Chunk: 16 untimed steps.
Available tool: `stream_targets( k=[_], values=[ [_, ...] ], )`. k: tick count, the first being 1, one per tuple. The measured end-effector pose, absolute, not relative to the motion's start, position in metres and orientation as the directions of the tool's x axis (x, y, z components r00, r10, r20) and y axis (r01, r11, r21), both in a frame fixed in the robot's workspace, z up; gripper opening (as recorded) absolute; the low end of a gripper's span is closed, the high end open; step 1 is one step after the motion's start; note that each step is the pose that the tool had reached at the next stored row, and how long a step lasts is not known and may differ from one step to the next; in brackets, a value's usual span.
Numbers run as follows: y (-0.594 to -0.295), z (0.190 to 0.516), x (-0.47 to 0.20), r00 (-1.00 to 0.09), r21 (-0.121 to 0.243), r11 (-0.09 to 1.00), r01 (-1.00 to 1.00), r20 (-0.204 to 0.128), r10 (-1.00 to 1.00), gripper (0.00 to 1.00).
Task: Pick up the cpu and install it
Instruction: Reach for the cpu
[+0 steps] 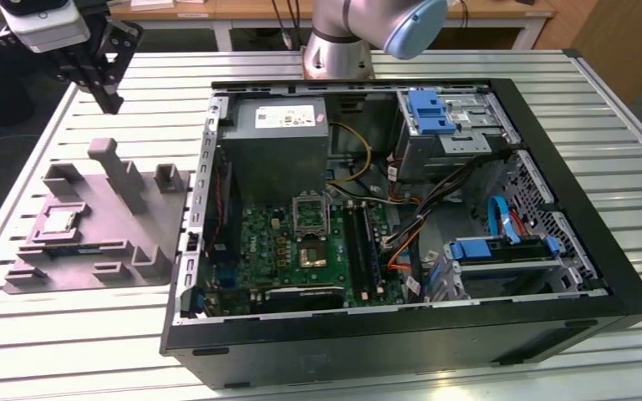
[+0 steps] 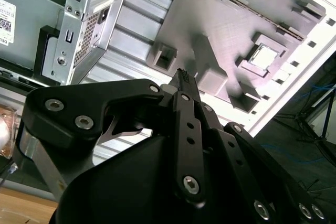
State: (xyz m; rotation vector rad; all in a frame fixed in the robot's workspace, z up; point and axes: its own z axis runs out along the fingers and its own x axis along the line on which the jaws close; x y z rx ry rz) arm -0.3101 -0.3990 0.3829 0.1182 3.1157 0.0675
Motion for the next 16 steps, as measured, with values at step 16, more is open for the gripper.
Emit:
stream_targets(
  k=[16],
  values=[
    [-0.3989,0.3829,-0.3182,-0.997,0.044,0.996,0.075,-0.021,0.076,0.11]
  ],
)
